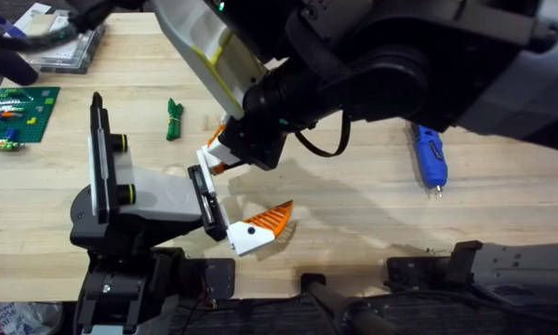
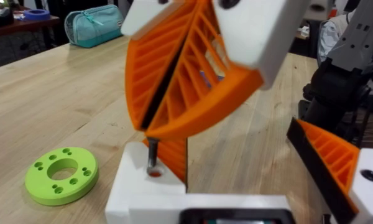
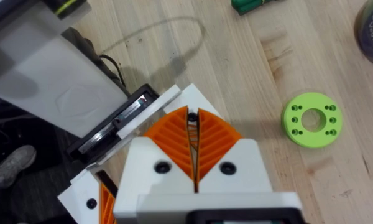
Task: Pick up the gripper from the table and insert it into the empty holder that is missing its gripper. Then pick up a screw, insert it into the mounting hole, and use the screwdriver to tighten it. Finally, clean up the table by picking up the vegetable and placing it into the bucket.
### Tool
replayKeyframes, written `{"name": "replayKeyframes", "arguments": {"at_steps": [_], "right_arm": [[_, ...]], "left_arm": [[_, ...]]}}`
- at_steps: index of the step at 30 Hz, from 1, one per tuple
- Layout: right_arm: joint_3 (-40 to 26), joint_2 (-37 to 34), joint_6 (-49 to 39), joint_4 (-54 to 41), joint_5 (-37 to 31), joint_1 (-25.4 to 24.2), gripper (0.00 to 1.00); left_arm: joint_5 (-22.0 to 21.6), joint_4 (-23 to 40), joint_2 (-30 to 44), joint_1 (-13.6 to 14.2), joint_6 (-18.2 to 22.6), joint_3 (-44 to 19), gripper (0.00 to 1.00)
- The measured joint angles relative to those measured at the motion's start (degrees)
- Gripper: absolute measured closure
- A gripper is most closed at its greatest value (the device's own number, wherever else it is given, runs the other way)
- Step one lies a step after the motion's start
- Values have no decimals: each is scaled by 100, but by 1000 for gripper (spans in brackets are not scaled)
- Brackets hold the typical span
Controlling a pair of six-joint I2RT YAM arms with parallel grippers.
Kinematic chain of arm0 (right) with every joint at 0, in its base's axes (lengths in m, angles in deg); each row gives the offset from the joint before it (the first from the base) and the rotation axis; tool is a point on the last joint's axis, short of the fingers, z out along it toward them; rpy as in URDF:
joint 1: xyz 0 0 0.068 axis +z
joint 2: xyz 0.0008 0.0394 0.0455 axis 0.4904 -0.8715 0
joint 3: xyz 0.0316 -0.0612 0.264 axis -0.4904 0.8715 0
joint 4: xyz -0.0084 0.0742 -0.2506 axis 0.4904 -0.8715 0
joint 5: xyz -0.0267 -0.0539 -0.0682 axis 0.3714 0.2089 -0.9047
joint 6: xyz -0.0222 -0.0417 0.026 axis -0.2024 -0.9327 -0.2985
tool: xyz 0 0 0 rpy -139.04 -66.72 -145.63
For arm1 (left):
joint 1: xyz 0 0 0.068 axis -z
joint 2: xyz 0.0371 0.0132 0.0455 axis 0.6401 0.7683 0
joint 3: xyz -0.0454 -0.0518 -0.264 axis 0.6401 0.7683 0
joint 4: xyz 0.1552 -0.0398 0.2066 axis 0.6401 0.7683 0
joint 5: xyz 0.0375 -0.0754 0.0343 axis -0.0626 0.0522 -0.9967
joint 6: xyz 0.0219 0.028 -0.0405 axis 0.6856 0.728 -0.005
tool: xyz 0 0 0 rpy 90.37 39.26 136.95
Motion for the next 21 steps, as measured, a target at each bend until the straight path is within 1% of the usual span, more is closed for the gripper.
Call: {"name": "replayKeyframes", "arguments": {"at_steps": [10, 17, 21], "right_arm": [[4, 45, 2, -38, 6, 0, 992], [6, 388, 4, -55, 8, 0, 992], [6, 456, 21, -51, 8, 0, 992]], "left_arm": [[-1, -5, 0, 0, -19, 2, 12], [-1, -5, 2, 0, -17, 1, 12], [-1, -5, 0, 0, -17, 1, 12]]}}
